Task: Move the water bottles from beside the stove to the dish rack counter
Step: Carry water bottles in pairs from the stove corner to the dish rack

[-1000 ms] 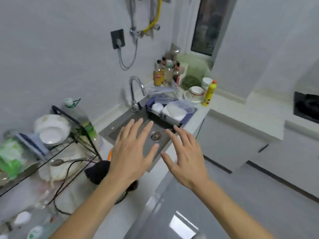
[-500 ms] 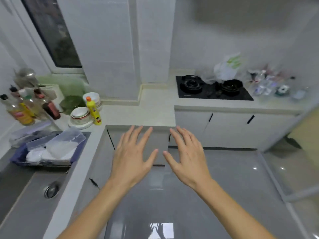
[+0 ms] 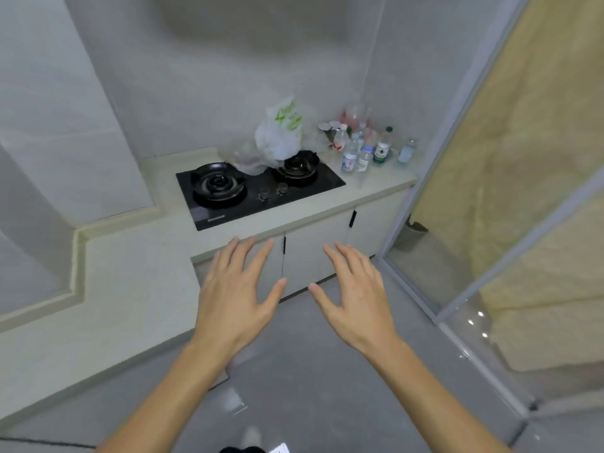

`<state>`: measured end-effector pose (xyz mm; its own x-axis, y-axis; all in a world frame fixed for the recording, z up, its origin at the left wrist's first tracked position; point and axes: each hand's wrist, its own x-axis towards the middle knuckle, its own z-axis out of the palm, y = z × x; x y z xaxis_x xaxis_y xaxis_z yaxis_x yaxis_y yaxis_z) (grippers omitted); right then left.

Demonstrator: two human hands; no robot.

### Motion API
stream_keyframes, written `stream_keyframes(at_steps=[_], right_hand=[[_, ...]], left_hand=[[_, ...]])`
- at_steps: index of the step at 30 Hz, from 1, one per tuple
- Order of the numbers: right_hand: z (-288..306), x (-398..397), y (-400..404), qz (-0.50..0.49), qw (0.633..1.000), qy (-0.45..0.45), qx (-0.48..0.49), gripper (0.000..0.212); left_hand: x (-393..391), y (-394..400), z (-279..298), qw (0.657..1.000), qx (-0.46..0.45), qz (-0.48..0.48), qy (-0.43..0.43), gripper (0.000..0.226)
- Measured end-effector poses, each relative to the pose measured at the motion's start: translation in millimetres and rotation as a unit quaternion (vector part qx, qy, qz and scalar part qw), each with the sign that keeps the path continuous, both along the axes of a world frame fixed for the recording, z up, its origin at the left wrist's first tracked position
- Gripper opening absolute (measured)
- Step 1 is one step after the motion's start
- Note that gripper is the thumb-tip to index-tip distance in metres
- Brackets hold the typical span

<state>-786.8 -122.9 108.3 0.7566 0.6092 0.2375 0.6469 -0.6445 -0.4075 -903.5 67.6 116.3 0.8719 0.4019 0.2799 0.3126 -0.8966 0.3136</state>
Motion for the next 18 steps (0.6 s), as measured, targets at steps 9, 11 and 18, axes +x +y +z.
stream_keyframes(at_steps=[9, 11, 18], right_hand=[[3.4, 151.7, 4.0, -0.125, 0.991, 0.02, 0.035, 0.068], [0.2, 180.8, 1.0, -0.133, 0.99, 0.019, 0.038, 0.068], [-25.7, 350.7, -22.6, -0.124, 0.992, 0.03, 0.018, 0.071]], left_hand=[[208.6, 18.5, 10.5, 0.991, -0.004, -0.137, -0.003, 0.071], [245.5, 17.2, 7.7, 0.989, 0.003, -0.148, -0.006, 0.07], [423.5, 3.1, -5.6, 0.989, 0.004, -0.146, 0.001, 0.067]])
